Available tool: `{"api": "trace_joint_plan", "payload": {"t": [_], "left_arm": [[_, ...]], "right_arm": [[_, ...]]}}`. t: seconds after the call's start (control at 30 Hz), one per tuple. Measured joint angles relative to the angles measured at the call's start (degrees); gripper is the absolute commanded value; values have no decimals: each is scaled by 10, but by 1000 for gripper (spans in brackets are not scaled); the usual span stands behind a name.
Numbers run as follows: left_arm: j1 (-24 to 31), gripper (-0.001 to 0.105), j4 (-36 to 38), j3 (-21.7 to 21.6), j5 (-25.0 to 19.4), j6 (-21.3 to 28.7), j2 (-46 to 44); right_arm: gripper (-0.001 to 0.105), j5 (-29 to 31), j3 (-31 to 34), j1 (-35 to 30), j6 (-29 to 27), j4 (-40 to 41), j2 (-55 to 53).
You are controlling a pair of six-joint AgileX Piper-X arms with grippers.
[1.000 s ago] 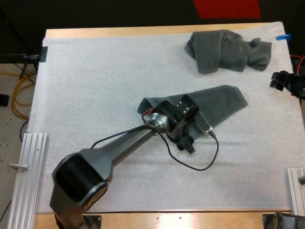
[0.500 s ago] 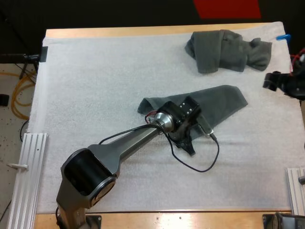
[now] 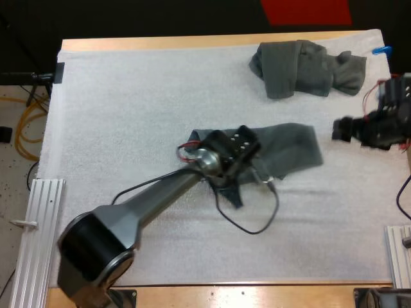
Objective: Pick towel from pile fold and stack
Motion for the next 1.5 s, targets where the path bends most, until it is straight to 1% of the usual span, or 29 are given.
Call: {"api": "trace_joint_plan", "payload": {"t": [0.13,0.3,0.37,0.4,0.5,0.57,0.9,0.93,1.0,1.07,1.13,1.5], "left_arm": [[33,0,5,29,1,0,-14],[47,0,7,34,6,2,-13],[45,0,7,34,9,3,-13],[45,0,7,34,15,3,-13],[45,0,7,34,28,3,-13],[45,0,7,34,30,3,-13],[45,0,7,34,30,3,-13],[45,0,7,34,30,3,-13],[45,0,7,34,31,3,-13],[45,0,7,34,31,3,-13],[45,0,7,34,31,3,-13],[45,0,7,34,36,-4,-20]], "right_arm": [[68,0,60,23,0,-31,0],[68,0,117,76,0,-92,0],[65,0,131,95,6,-108,3],[63,0,136,104,12,-118,8],[51,0,140,120,33,-142,29],[47,0,140,123,44,-154,46],[47,-2,140,124,60,-170,96],[44,-3,140,124,60,-170,97],[33,-3,140,124,60,-175,98],[13,-3,140,124,67,-183,99],[0,-3,140,124,74,-188,102],[0,-4,140,125,83,-204,95]]}}
